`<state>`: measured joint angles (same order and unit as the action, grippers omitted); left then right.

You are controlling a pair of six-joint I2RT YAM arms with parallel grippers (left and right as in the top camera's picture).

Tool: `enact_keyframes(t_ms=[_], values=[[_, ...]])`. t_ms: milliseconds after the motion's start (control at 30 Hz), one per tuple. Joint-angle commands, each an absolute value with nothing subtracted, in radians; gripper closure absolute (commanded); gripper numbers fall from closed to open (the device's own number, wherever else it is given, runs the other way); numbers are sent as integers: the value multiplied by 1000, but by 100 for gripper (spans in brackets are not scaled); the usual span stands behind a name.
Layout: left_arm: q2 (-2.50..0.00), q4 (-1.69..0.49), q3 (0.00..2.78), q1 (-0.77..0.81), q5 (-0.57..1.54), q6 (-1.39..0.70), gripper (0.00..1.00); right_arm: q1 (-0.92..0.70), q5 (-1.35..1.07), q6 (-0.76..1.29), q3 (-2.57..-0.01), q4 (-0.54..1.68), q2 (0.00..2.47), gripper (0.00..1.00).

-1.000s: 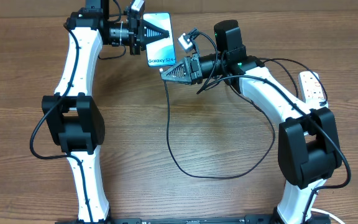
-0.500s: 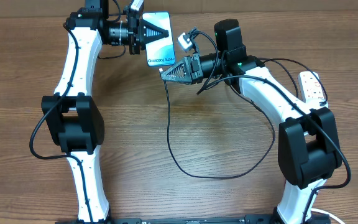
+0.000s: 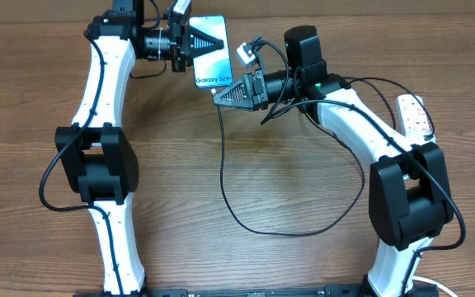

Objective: Plug charger to phone and switch on socket

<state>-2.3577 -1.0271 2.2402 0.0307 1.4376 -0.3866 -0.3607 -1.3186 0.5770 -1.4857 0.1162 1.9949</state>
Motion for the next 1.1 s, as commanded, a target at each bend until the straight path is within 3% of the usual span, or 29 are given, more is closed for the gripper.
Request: enact_keyframes(t_ms=[0,1067], values=[[-2341,-1024,2261,28,1494,-385,96,-356,-1311,581,-1507,109,1966,96],[-2341,-1024,2261,28,1494,-385,96,-318,-1317,655,-1507,75,1965,96]])
